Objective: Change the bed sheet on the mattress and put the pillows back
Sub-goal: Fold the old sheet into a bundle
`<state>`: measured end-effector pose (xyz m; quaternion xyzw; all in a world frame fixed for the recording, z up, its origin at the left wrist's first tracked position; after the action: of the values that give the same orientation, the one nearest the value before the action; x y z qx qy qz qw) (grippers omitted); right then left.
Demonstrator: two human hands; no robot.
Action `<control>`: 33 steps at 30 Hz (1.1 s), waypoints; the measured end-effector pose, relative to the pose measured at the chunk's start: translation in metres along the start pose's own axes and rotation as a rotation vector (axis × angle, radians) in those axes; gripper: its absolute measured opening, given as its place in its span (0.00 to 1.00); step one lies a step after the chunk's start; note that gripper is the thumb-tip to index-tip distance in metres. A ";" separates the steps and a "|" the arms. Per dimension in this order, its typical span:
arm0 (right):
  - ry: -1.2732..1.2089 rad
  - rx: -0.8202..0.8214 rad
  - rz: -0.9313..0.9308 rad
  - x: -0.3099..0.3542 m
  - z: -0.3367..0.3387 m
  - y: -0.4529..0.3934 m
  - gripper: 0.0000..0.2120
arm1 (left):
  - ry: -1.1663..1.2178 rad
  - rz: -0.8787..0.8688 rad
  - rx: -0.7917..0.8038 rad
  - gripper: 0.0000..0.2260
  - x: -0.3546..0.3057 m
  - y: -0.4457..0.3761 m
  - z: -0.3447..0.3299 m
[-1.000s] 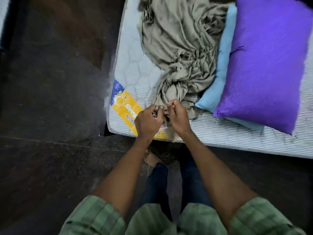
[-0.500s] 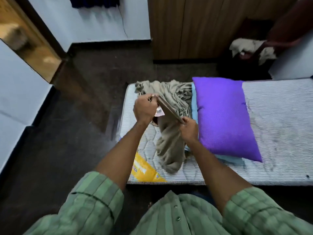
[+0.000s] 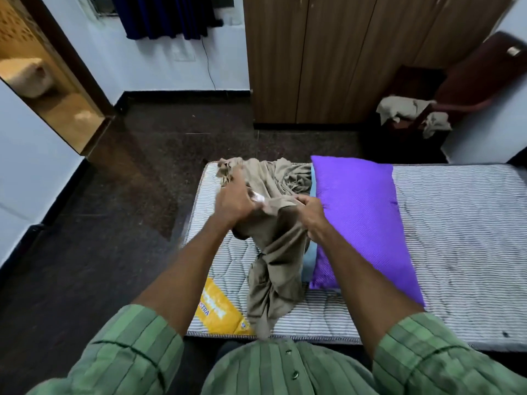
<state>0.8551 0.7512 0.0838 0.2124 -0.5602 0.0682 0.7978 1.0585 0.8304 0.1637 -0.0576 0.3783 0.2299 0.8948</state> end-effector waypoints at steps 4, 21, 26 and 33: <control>0.332 0.183 0.212 0.036 -0.035 -0.008 0.12 | -0.172 -0.309 0.301 0.32 -0.022 0.012 -0.052; 0.601 -0.273 -0.171 -0.030 -0.016 0.017 0.13 | 0.112 0.040 -0.230 0.05 0.049 -0.072 0.080; 0.312 -0.175 -0.049 0.000 -0.013 0.007 0.19 | -0.074 0.027 0.139 0.48 0.068 -0.084 0.058; 0.348 -0.021 0.294 0.062 -0.054 -0.010 0.20 | -0.113 -0.471 0.493 0.22 -0.006 -0.040 -0.032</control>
<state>0.9280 0.7565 0.1231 0.1055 -0.4397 0.2134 0.8660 1.0520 0.7843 0.1419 0.0875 0.3488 -0.0785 0.9298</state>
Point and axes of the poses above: each hand's wrist, its own y-axis away from the middle knuckle, its own z-axis out of the back of the hand, x = y × z, the point moved 8 cm from there along -y, towards the middle knuckle, and after that the axes turned 11 degrees about y, right-handed, at the moved point
